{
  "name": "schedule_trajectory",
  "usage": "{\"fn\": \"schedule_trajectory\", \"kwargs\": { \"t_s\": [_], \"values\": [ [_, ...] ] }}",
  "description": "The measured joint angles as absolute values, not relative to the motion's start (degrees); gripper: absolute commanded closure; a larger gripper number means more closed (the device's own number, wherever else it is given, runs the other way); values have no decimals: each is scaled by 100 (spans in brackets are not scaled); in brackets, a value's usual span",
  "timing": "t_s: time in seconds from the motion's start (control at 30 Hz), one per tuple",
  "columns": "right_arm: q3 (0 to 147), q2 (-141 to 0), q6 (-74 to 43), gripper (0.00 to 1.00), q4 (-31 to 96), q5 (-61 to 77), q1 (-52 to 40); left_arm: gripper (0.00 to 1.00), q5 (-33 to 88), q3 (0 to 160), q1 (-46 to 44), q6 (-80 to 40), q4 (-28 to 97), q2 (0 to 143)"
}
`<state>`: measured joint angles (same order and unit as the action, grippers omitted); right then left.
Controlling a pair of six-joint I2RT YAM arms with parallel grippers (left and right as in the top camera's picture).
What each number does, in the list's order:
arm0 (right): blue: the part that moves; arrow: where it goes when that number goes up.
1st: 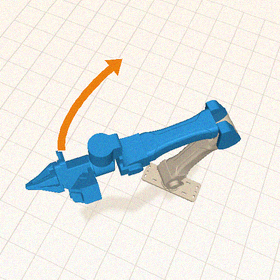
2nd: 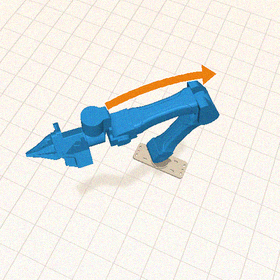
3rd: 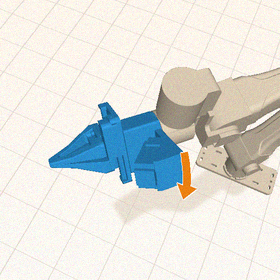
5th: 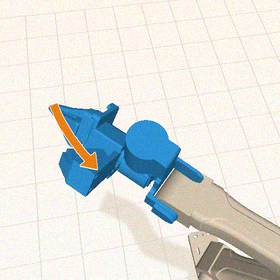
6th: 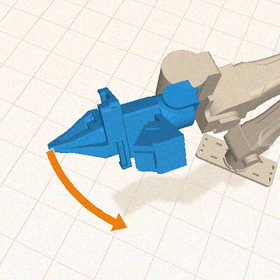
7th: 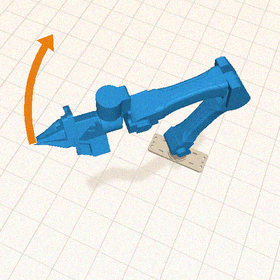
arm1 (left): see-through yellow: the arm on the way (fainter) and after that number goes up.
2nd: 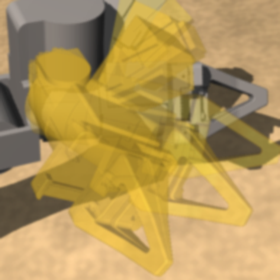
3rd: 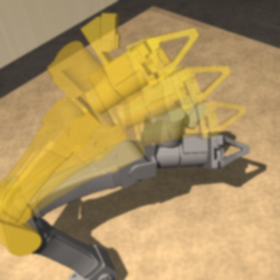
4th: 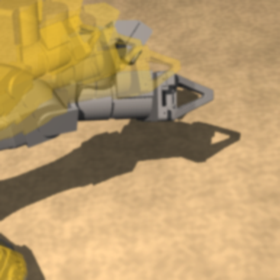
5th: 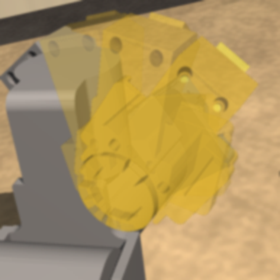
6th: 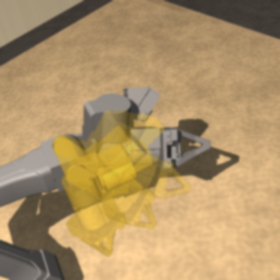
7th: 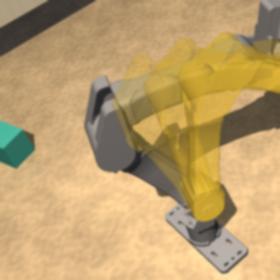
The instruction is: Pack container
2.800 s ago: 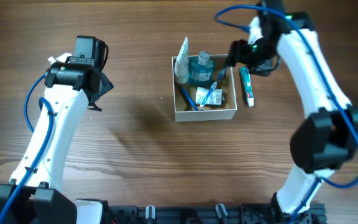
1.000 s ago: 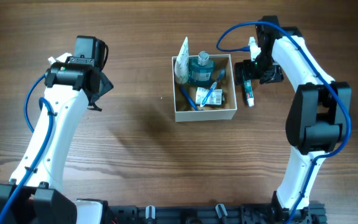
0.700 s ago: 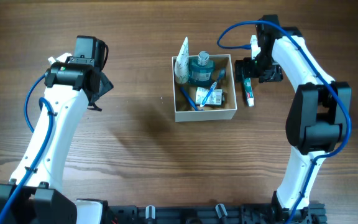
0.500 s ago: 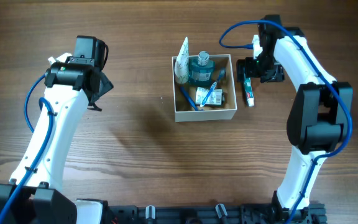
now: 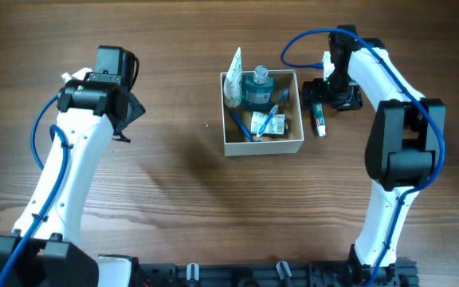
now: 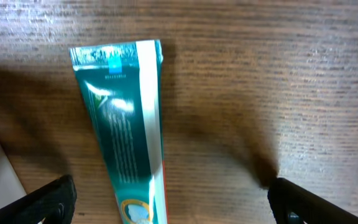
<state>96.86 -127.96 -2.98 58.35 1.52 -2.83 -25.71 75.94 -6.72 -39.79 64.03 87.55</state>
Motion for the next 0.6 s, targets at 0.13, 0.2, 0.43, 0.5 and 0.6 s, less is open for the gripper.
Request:
{"fn": "schedule_trajectory", "kwargs": {
  "t_s": [0.13,0.2,0.43,0.5,0.6],
  "values": [
    [9688,-12835,-346,0,5813,141,-283,0,-2571,7594,-672,-3979,6401,8755],
    [9688,-12838,-366,0,5811,143,-283,0,-2571,7594,-672,-3979,6401,8755],
    [9712,-12870,-624,0,5791,-14,-285,0,-2571,7594,-672,-3979,6403,8755],
    [9712,-12870,-657,1,5784,-34,-285,0,-2571,7594,-672,-3979,6403,8755],
    [9712,-12875,-731,7,5776,-58,-283,0,-2571,7594,-672,-3979,6403,8755]
  ]
}}
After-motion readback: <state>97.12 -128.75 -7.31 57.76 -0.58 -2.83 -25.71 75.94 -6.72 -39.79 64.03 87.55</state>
